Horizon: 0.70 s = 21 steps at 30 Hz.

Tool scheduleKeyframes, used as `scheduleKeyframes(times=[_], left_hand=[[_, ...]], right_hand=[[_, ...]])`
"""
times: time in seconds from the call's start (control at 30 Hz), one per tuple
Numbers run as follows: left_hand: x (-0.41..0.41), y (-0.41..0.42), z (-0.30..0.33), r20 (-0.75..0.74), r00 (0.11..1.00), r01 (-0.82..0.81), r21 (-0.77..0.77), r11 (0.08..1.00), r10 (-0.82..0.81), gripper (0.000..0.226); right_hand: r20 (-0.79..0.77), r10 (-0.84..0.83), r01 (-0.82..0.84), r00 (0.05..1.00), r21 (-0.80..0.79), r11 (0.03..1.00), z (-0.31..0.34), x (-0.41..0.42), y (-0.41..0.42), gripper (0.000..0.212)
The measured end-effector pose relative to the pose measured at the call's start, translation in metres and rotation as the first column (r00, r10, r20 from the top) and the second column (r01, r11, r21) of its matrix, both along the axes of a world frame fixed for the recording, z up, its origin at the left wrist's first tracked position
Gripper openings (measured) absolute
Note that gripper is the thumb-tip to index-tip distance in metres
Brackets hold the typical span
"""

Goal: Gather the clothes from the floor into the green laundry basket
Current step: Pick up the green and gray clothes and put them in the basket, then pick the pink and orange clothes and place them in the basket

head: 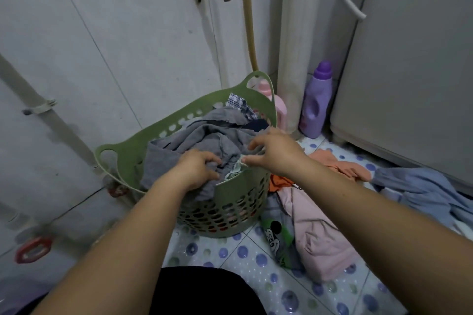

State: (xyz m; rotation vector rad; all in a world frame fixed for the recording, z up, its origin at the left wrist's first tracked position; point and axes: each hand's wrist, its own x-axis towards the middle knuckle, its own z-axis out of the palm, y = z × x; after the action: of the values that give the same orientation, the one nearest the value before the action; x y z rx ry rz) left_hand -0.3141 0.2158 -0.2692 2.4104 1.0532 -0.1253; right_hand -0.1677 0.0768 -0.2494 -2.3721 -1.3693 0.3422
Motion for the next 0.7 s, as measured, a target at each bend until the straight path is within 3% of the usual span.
scheduleKeyframes(times=[0.07, 0.17, 0.27, 0.37, 0.47, 0.57, 0.7], left_hand=[[-0.003, 0.004, -0.004, -0.025, 0.997, -0.073, 0.074, 0.995, 0.075, 0.024], [-0.008, 0.007, -0.006, -0.272, 0.953, -0.087, 0.182, 0.979, 0.136, 0.039], [0.001, 0.003, 0.000, -0.320, 0.930, -0.110, 0.231, 0.967, 0.182, 0.046], [0.019, -0.015, 0.006, -0.108, 0.951, -0.251, 0.272, 0.929, 0.289, 0.043], [0.040, -0.044, 0.005, 0.230, 0.950, -0.279, 0.308, 0.909, 0.214, 0.038], [0.065, -0.081, -0.002, 0.406, 0.914, -0.161, 0.326, 0.932, 0.016, 0.034], [0.092, -0.134, -0.027, 0.458, 0.851, 0.091, 0.350, 0.932, -0.255, 0.032]], right_hand=[[-0.053, -0.004, 0.009, 0.999, 0.078, 0.997, -0.004, 0.000, -0.006, 0.040], [-0.101, -0.020, 0.037, 0.995, 0.169, 0.985, -0.011, 0.005, -0.014, 0.028], [-0.129, -0.070, 0.097, 0.989, 0.211, 0.973, -0.018, 0.017, -0.028, 0.021], [-0.199, -0.165, 0.204, 0.966, 0.198, 0.959, -0.028, 0.030, -0.045, 0.020], [-0.238, -0.230, 0.265, 0.944, 0.127, 0.956, -0.045, 0.042, -0.060, 0.017], [-0.256, -0.264, 0.276, 0.930, 0.010, 0.961, -0.073, 0.049, -0.077, 0.017], [-0.208, -0.327, 0.271, 0.922, -0.255, 0.928, -0.124, 0.056, -0.103, 0.034]])
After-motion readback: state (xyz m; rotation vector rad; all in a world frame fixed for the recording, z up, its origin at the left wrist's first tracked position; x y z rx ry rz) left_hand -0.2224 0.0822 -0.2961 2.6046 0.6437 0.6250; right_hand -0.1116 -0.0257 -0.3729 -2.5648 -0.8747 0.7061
